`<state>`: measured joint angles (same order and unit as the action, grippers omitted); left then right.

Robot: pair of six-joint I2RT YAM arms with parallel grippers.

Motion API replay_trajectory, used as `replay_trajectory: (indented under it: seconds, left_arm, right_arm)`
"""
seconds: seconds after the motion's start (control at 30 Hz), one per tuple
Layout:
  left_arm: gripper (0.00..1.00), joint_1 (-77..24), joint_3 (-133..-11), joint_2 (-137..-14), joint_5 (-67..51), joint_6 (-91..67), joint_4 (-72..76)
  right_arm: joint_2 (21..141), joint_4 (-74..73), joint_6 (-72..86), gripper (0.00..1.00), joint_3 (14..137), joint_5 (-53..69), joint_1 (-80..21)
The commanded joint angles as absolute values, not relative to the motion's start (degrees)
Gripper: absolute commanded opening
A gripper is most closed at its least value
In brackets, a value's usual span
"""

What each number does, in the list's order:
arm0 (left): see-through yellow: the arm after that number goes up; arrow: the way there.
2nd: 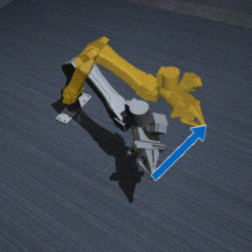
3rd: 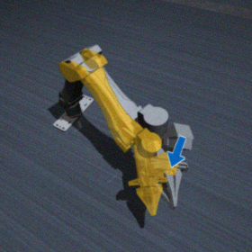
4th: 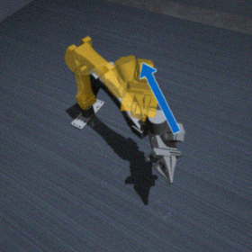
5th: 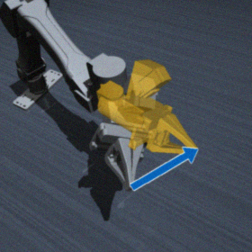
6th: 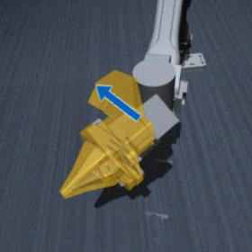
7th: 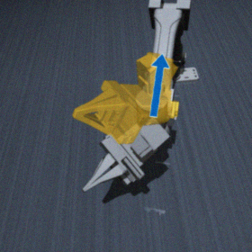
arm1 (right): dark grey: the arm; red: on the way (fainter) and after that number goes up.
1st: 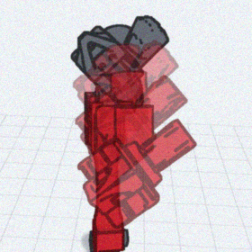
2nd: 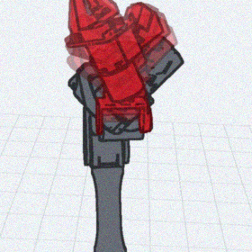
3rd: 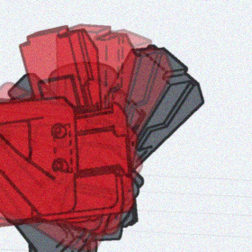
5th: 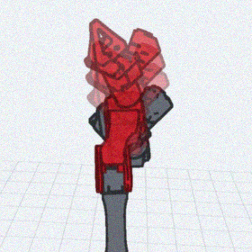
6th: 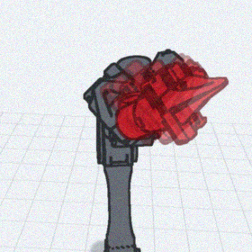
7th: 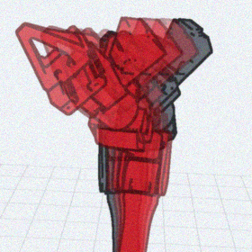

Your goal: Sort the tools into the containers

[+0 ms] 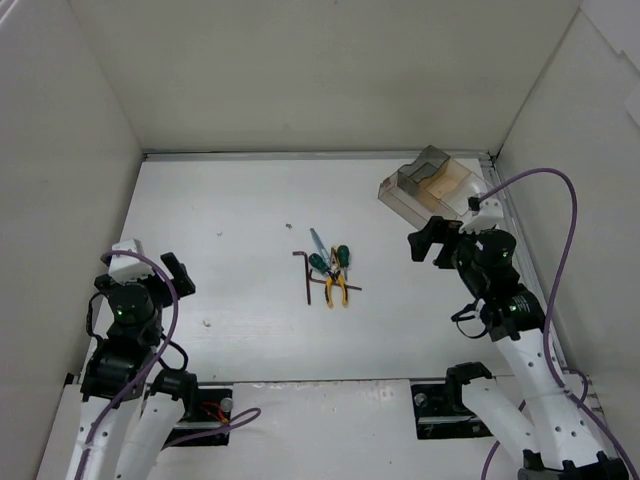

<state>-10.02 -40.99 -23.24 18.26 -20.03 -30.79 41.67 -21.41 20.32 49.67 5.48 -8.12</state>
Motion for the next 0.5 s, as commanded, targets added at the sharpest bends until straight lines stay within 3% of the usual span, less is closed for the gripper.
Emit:
replay_trajectory:
  seconds: [0.0,0.23,0.47]
  left_arm:
    - [1.0,-10.2,-42.1,-24.5,18.5,-20.3,-28.4]
    - [1.0,-10.2,-42.6,-25.8,18.4,-20.3,-29.4]
    - [1.0,-10.2,-43.3,-28.8,16.5,-20.0,-30.0]
  right_arm:
    - [42.8,-19.4,19.7,0.98,51.5,5.5,-7.9]
    - [46.1,-20.3,15.2,0.96,51.4,9.5,-8.8]
    - [55.6,-22.8,15.9,0.74,53.9,6.6,-16.5]
